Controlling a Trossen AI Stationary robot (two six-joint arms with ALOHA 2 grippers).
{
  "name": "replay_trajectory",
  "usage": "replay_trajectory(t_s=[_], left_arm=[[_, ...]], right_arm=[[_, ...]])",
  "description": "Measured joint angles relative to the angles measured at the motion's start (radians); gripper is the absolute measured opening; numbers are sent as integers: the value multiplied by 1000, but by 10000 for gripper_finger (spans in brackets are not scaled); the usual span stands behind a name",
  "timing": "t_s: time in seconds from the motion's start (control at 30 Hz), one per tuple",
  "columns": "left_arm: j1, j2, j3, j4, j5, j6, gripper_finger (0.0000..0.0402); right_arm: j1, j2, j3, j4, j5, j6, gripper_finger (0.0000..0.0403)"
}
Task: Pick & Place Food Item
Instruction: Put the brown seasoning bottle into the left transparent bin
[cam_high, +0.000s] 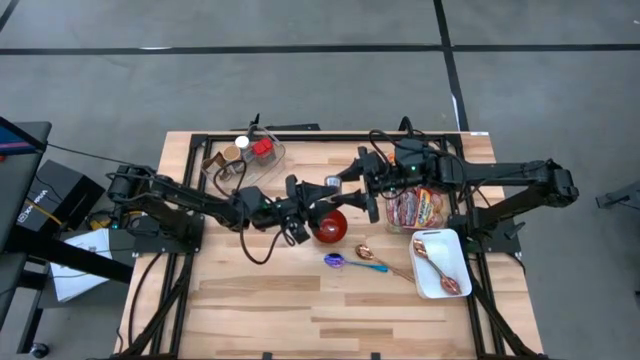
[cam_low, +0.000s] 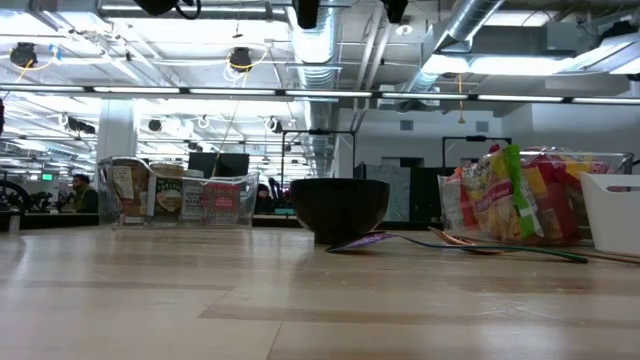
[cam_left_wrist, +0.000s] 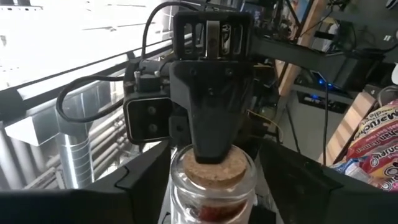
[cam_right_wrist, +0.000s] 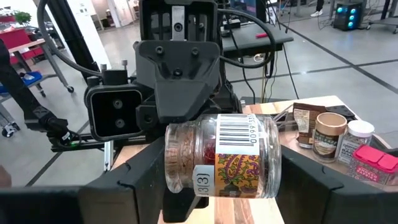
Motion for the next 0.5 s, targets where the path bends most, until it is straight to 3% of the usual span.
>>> replay_trajectory(t_s=[0.3, 0.5], left_arm=[[5, -1, 0, 1, -8, -57, 174], [4, -1, 0, -6, -35, -65, 173]], right_arm=[[0, 0, 0, -4, -1, -8, 232], [-1, 1, 0, -4, -17, -18, 235]])
